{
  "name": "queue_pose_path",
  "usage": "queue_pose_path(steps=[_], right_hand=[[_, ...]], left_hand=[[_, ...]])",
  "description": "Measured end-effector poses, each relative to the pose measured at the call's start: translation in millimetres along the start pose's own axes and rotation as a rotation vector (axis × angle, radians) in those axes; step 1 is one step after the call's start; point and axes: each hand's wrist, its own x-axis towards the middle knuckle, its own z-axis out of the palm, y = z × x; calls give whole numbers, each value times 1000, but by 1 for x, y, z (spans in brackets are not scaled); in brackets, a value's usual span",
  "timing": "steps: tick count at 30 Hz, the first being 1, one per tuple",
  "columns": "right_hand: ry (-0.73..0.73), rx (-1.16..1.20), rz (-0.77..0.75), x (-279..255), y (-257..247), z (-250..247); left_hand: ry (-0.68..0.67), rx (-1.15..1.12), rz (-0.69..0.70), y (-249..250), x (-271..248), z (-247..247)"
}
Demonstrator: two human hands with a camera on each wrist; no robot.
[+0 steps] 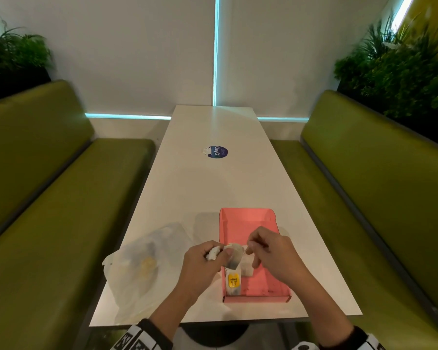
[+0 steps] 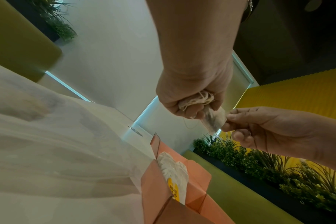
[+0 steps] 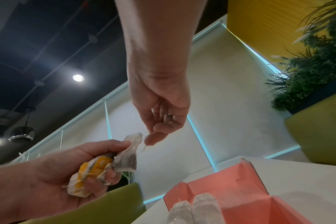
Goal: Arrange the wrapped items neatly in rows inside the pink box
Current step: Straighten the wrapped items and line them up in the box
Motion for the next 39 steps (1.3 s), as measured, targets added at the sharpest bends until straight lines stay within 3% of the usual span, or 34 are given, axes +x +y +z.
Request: queue_pose_path(steps=[4,9,16,33,39], right_hand=[[89,-19,-2,1,3,0],[215,22,-114,-4,3,3],[157,23,-182,-8,9,16],[100,37,-119,-2,18,13],[-96,215,-61,-9,13,4]], left_hand=[[-2,-4,-15,0,1,0],[9,-8,-19,2,1,0],[-8,-55,-28,6,1,2],[23,-78,-69,4,0,0],[59,-79,-73,4,1,0]])
